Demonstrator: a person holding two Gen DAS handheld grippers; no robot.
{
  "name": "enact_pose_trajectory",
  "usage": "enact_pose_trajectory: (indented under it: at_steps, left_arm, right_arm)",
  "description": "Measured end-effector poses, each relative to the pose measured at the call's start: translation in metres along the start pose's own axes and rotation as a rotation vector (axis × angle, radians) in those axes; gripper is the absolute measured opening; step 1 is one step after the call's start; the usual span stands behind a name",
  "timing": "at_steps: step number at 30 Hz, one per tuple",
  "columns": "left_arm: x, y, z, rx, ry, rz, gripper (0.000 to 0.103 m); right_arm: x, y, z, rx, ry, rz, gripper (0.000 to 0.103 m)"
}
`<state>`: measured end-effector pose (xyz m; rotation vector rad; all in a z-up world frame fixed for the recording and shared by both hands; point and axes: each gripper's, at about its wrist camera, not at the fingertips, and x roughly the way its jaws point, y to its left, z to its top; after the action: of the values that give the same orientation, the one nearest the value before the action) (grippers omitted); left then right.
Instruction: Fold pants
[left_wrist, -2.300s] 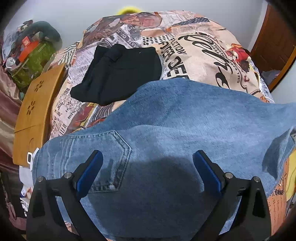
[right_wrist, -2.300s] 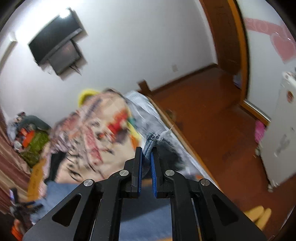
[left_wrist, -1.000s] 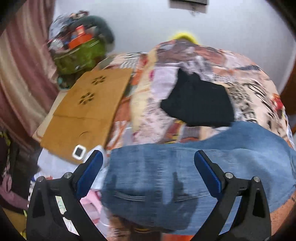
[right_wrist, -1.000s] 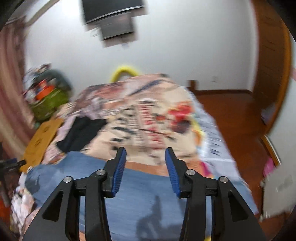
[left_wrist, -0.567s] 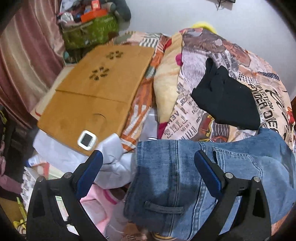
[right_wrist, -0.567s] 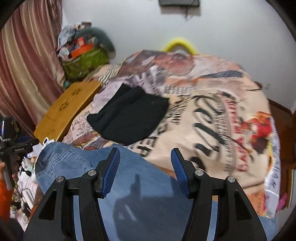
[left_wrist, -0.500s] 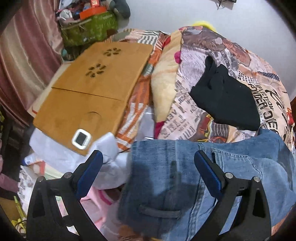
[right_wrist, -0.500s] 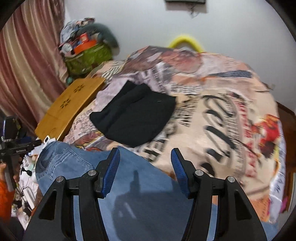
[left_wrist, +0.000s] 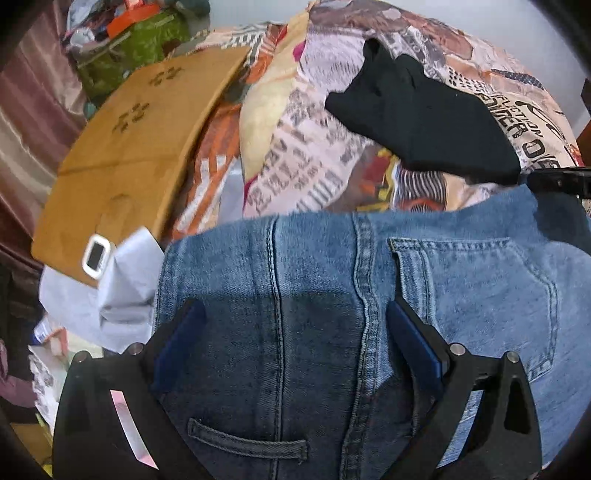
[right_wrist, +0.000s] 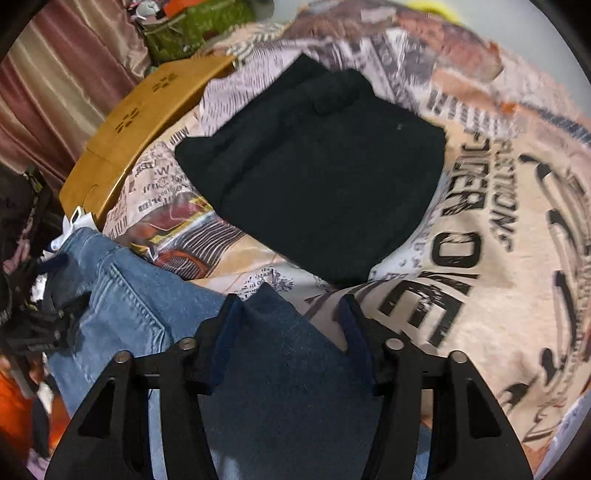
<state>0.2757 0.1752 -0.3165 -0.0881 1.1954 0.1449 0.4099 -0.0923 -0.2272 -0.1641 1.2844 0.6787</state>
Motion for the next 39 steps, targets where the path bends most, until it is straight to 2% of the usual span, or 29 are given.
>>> enact_pose_trajectory:
  at_steps: [2,5,8,10,12,16,18,22,25,28,30,31,36,39]
  left_arm:
    - [0.005,0.000,-0.008,0.006,0.007,-0.002,0.100]
    - [0.004,-0.003,-0.017,0.022,-0.016,0.019,0.100]
    - [0.000,-0.003,-0.022,0.038,-0.040,0.043,0.101]
    - [-0.001,-0.001,-0.025,0.049,-0.051,0.060,0.101]
    - [0.000,0.002,-0.027,0.057,-0.053,0.066,0.101]
    - [0.002,0.011,-0.025,0.003,-0.023,0.024,0.101]
    - [-0.002,0.013,-0.024,-0.013,-0.019,0.026,0.100]
    - [-0.031,0.018,-0.026,-0.031,-0.049,0.033,0.098]
    - [-0.058,0.035,-0.028,-0.088,-0.088,-0.014,0.098]
    - [-0.075,0.053,-0.036,-0.141,-0.109,-0.006,0.098]
    - [-0.078,0.065,-0.045,-0.188,-0.087,-0.015,0.098]
    - [-0.078,0.067,-0.048,-0.205,-0.075,-0.024,0.098]
    - [-0.069,0.073,-0.079,-0.272,0.004,-0.095,0.098]
    - [-0.054,0.069,-0.094,-0.337,0.068,-0.214,0.098]
  right_arm:
    - [0.006,0.002,-0.001,0.011,0.027,0.042,0.027]
    - [0.004,0.014,-0.007,-0.063,0.001,0.014,0.017]
    - [0.000,0.021,-0.013,-0.092,-0.046,-0.025,0.012]
    - [-0.003,0.025,-0.014,-0.115,-0.084,-0.053,0.004]
    - [-0.007,0.027,-0.013,-0.125,-0.115,-0.069,0.003]
    - [-0.002,0.020,-0.007,-0.087,-0.101,-0.085,0.003]
    - [-0.008,0.014,-0.006,-0.055,-0.117,-0.118,0.003]
    - [-0.034,0.007,-0.011,0.007,-0.101,-0.062,0.004]
    - [-0.065,0.012,-0.029,-0.031,-0.132,-0.072,0.010]
    - [-0.092,0.015,-0.054,-0.032,-0.182,-0.073,0.020]
    - [-0.104,0.016,-0.071,-0.020,-0.203,-0.061,0.034]
    - [-0.110,0.017,-0.082,-0.021,-0.215,-0.057,0.036]
    - [-0.120,0.021,-0.127,-0.017,-0.238,-0.095,0.038]
    - [-0.116,0.021,-0.151,-0.014,-0.224,-0.109,0.038]
